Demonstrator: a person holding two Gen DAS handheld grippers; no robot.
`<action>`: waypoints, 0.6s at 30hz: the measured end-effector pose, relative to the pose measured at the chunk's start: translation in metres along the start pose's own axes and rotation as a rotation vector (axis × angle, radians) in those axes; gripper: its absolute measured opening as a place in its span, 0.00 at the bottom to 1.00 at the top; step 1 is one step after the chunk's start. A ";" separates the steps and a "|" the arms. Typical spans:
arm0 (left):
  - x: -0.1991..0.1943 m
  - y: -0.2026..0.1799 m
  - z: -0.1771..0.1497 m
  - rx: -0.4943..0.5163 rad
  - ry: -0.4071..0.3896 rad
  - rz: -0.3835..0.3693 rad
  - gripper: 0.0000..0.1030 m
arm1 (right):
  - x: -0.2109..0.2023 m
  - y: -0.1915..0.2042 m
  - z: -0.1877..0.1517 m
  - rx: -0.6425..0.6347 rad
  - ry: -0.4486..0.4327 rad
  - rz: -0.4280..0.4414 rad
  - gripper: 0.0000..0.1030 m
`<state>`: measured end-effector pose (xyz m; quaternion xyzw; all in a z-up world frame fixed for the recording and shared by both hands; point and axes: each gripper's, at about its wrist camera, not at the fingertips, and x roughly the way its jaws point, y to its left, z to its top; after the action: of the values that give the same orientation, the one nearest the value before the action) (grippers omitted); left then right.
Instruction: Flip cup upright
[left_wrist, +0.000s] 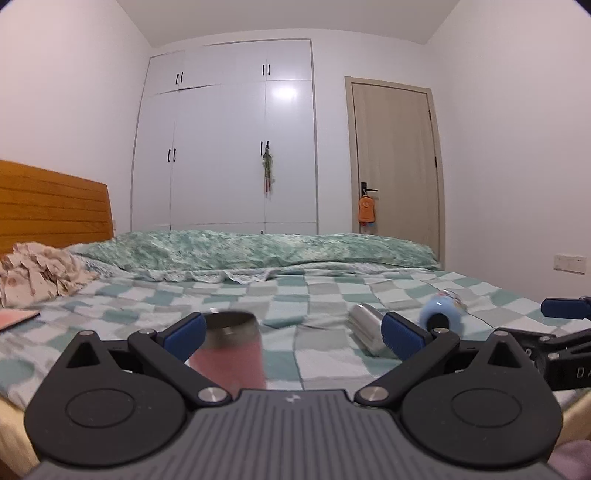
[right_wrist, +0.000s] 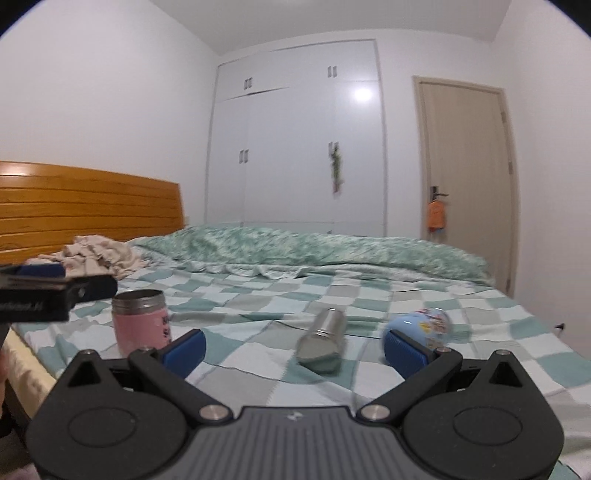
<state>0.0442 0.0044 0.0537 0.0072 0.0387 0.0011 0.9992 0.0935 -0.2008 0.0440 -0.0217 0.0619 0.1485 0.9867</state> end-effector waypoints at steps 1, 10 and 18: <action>-0.003 -0.001 -0.005 -0.009 -0.004 -0.007 1.00 | -0.006 -0.003 -0.005 -0.002 -0.001 -0.011 1.00; -0.013 -0.010 -0.041 -0.009 -0.015 0.012 1.00 | -0.036 -0.016 -0.045 -0.023 -0.007 -0.104 1.00; -0.019 -0.011 -0.057 -0.001 -0.029 0.051 1.00 | -0.049 -0.014 -0.052 -0.023 -0.064 -0.132 1.00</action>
<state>0.0208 -0.0062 -0.0019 0.0076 0.0239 0.0264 0.9993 0.0454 -0.2319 -0.0010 -0.0324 0.0270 0.0845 0.9955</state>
